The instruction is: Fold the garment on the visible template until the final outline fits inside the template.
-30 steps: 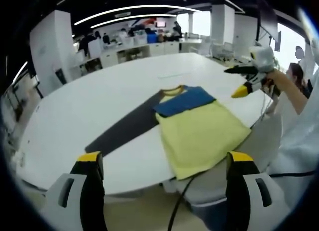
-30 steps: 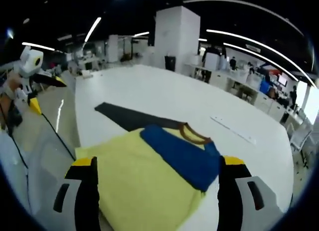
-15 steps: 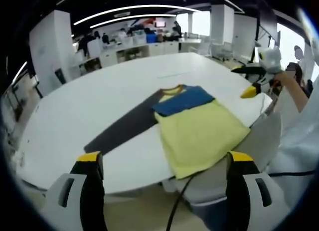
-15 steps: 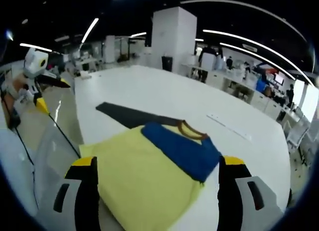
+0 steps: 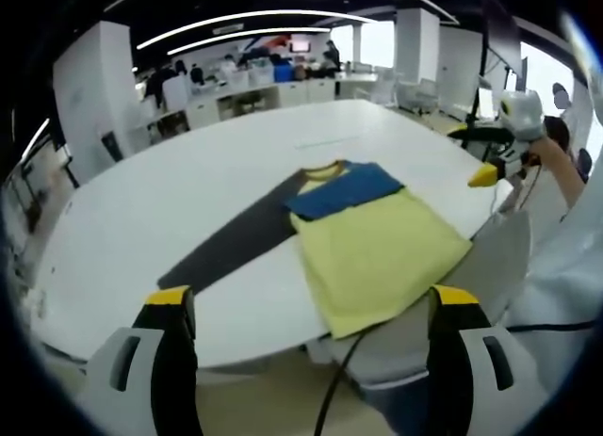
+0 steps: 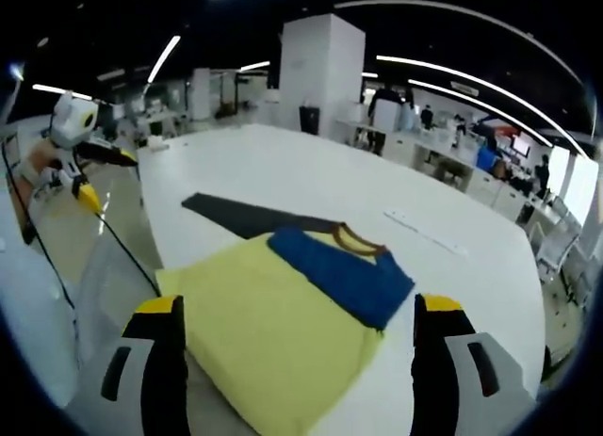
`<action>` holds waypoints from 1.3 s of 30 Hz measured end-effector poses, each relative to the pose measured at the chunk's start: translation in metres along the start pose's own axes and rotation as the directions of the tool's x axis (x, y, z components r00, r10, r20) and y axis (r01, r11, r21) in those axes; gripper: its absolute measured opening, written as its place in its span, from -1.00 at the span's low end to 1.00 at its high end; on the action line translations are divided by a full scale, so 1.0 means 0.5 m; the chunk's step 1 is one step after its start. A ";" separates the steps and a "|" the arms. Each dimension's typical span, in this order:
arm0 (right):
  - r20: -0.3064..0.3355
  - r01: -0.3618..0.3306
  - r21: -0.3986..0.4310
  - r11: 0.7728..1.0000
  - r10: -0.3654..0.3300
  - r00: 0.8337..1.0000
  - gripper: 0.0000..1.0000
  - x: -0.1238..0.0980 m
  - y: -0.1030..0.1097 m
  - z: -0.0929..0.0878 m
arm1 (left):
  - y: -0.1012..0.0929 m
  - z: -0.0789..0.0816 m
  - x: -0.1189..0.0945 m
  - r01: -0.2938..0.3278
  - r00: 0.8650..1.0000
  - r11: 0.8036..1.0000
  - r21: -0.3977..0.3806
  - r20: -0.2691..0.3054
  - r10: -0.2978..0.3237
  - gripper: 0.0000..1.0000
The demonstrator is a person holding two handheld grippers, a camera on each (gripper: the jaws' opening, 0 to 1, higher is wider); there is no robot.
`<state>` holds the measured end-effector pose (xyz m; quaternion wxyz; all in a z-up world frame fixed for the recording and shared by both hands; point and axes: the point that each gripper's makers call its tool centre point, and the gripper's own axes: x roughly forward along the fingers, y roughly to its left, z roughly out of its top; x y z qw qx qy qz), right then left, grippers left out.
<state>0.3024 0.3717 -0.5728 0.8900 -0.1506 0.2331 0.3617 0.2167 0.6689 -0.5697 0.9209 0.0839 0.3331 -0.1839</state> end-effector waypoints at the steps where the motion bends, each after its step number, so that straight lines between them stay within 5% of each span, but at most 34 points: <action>1: -0.002 -0.001 -0.002 1.000 0.001 1.000 0.99 -0.002 0.002 -0.002 | 0.000 0.001 0.000 0.000 1.000 1.000 0.000 0.001 0.000 0.99; 39: -0.047 0.037 0.061 0.997 -0.034 0.998 1.00 -0.078 0.028 -0.060 | -0.014 0.011 0.013 0.040 0.999 0.998 0.038 0.008 -0.040 0.99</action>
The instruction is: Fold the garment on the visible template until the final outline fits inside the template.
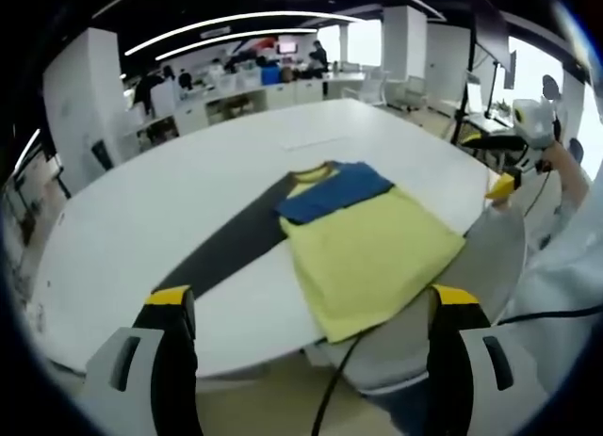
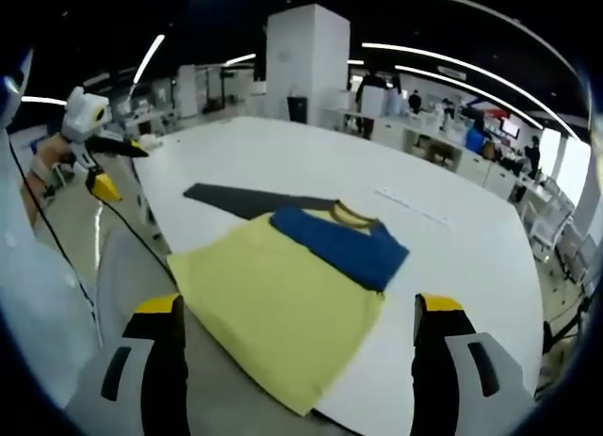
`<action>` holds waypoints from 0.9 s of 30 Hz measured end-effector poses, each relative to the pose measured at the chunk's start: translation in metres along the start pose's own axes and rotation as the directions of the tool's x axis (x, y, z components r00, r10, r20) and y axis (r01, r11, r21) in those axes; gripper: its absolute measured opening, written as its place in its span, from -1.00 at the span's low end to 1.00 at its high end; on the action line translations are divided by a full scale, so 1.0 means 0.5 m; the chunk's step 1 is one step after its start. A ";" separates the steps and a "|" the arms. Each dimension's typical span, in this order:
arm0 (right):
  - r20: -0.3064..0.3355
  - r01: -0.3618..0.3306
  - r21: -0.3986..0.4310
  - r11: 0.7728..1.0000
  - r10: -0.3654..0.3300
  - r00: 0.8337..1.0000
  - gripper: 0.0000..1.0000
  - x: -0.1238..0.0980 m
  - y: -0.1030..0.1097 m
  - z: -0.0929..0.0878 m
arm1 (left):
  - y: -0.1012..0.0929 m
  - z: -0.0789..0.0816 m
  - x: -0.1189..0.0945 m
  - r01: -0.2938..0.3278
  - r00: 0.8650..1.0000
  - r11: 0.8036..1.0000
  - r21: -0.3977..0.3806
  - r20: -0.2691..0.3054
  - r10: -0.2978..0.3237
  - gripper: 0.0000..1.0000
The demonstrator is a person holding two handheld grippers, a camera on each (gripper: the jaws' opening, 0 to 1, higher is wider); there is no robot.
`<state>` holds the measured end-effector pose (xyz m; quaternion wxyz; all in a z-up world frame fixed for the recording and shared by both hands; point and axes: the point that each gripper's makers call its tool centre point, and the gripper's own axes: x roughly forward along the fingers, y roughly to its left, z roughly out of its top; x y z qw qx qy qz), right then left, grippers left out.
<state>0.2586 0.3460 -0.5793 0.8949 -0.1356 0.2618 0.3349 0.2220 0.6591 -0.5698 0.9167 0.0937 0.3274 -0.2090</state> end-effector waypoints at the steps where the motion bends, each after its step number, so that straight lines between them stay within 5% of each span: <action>1: -0.001 -0.001 0.001 1.000 0.001 1.000 1.00 0.000 0.001 -0.001 | 0.002 0.001 0.002 0.002 1.000 1.000 0.000 0.000 -0.002 0.99; 27: -0.034 0.049 0.016 0.999 -0.049 0.998 1.00 -0.006 0.005 -0.013 | 0.071 0.002 0.029 -0.007 1.000 1.000 -0.005 -0.018 0.007 0.99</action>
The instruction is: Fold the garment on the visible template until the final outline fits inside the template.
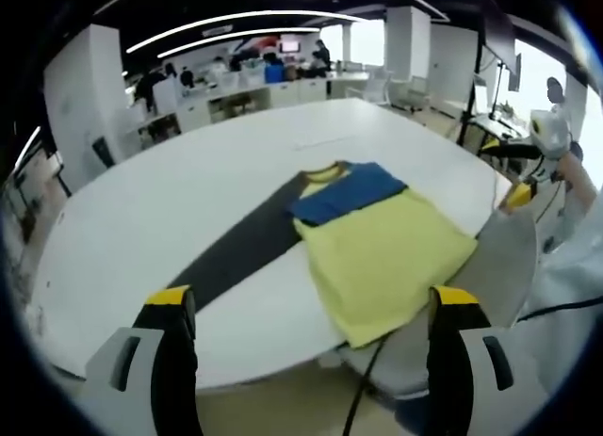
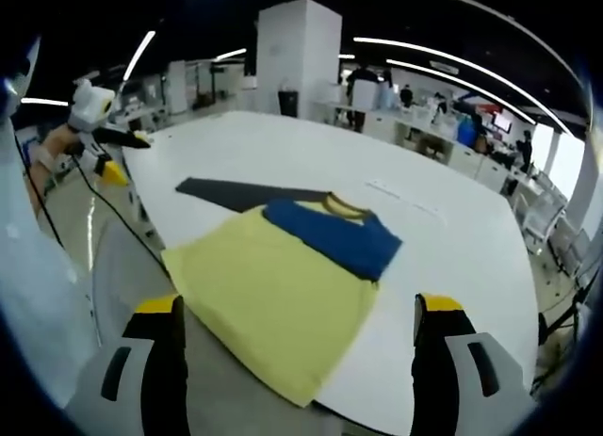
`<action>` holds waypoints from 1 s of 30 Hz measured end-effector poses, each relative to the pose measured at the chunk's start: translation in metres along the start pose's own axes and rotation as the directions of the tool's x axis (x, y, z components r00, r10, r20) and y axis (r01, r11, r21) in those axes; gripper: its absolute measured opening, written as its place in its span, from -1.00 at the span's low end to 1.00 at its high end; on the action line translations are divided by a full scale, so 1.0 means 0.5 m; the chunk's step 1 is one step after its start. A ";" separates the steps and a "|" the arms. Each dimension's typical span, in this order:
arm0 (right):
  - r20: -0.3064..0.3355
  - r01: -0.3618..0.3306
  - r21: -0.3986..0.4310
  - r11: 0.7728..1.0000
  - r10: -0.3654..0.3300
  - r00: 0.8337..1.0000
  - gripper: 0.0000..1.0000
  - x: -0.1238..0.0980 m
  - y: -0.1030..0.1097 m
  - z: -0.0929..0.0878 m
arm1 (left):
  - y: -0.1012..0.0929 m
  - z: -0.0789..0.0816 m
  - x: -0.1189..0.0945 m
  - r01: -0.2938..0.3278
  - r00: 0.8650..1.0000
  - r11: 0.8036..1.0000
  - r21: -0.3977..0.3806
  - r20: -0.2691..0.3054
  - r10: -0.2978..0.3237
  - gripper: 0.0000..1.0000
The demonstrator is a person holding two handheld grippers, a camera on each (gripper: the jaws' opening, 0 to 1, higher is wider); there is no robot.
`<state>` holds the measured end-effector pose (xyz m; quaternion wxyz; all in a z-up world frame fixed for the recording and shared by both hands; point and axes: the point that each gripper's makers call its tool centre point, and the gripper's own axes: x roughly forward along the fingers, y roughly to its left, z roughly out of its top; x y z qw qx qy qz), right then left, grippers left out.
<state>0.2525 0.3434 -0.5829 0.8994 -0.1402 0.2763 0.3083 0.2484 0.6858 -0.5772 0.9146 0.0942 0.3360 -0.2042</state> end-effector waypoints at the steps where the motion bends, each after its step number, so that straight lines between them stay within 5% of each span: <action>1: -0.002 0.003 -0.001 1.000 -0.003 1.000 1.00 0.000 -0.002 -0.002 | 0.005 0.001 0.001 0.000 1.000 1.000 0.002 0.002 0.000 0.99; 30: -0.022 0.018 0.025 1.000 -0.018 1.000 1.00 0.002 -0.011 -0.012 | 0.178 -0.027 0.046 -0.058 0.997 0.997 -0.047 -0.050 0.056 0.93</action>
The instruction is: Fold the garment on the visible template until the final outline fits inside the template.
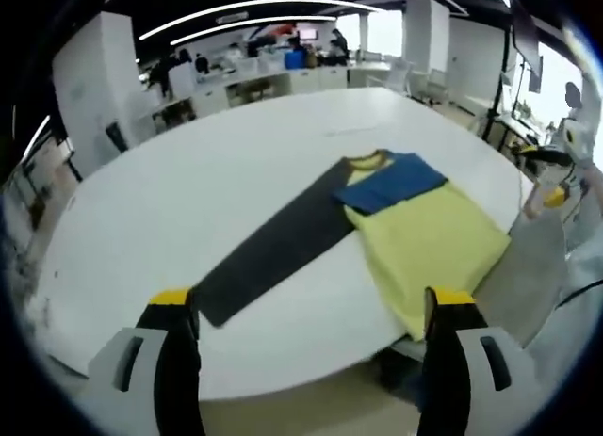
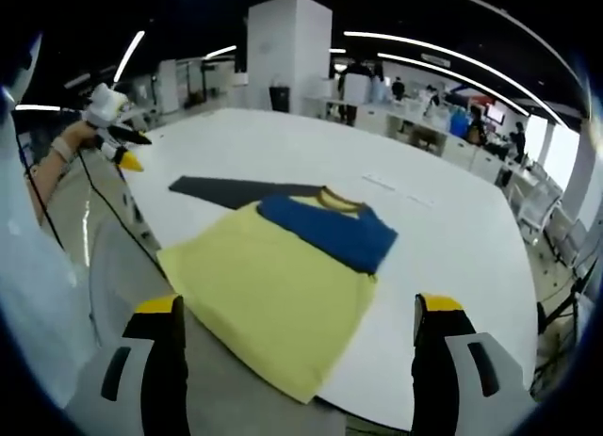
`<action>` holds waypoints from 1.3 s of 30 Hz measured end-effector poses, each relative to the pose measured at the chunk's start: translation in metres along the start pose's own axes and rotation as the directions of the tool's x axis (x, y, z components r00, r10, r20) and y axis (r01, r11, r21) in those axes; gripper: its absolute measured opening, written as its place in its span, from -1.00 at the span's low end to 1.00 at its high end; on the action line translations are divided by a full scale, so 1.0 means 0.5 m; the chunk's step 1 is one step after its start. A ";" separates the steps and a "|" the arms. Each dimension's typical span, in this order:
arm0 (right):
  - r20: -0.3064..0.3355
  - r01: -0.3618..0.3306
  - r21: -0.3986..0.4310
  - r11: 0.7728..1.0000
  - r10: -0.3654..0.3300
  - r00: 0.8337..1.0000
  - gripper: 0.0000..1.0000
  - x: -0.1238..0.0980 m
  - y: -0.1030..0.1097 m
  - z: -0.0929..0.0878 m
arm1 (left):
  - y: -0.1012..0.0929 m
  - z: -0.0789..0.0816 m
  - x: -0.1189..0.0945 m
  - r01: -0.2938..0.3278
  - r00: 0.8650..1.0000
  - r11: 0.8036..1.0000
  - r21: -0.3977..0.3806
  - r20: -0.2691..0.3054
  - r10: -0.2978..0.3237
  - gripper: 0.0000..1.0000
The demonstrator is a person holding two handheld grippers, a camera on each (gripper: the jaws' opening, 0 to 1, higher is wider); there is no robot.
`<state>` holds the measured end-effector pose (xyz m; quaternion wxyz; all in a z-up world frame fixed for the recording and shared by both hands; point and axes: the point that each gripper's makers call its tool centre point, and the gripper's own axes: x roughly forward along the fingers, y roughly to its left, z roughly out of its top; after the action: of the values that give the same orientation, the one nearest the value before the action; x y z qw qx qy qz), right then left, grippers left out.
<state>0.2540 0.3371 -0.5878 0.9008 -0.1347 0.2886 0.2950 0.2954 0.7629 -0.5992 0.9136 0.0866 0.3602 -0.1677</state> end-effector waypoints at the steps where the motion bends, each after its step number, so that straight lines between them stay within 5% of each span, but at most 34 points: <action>1: -0.003 0.000 0.001 1.000 0.000 1.000 1.00 0.000 0.001 -0.001 | 0.008 -0.001 0.004 -0.001 1.000 1.000 -0.002 0.000 0.001 0.93; 23: -0.017 0.035 0.016 0.999 -0.035 0.999 1.00 -0.002 0.005 -0.007 | 0.100 -0.027 0.068 0.025 0.999 0.997 -0.079 -0.030 -0.028 0.86; 39: -0.035 0.040 0.031 0.999 -0.039 0.999 1.00 0.008 0.012 -0.008 | 0.156 -0.080 0.125 0.024 0.996 0.984 -0.174 -0.081 -0.038 0.75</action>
<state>0.2511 0.3420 -0.5940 0.9034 -0.1310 0.3058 0.2704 0.3419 0.8314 -0.6685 0.8990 0.0084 0.4128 -0.1461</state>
